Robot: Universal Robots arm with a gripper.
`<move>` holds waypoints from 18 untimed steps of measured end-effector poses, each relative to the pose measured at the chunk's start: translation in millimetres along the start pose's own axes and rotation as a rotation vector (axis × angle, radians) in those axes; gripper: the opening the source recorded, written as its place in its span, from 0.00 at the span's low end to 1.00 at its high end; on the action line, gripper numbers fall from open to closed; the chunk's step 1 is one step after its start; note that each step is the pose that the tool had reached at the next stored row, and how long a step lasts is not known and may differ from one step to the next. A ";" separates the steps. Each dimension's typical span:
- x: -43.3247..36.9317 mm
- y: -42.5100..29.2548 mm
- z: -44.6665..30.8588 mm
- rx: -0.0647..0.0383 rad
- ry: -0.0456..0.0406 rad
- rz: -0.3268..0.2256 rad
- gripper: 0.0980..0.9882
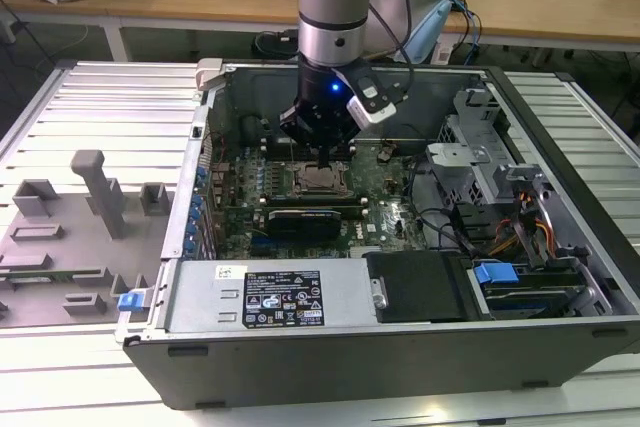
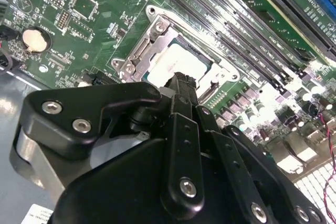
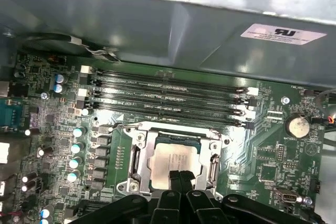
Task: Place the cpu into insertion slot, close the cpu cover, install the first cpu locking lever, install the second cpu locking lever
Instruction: 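Close the cpu cover, then install the first cpu locking lever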
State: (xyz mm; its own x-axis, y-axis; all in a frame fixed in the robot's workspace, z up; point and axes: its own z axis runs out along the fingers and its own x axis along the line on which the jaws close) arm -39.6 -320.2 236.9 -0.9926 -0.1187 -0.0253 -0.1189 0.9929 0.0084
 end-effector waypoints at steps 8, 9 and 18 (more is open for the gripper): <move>0.0 0.0 -0.9 0.000 0.0002 0.000 0.01; 0.0 0.0 -0.9 0.000 0.0002 0.000 0.01; 12.9 1.6 -1.3 0.000 0.0000 0.000 0.01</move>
State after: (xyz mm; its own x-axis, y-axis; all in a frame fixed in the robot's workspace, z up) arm -52.6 -320.2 237.9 -0.9926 -0.1187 -0.0253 -0.1189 0.9929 0.0082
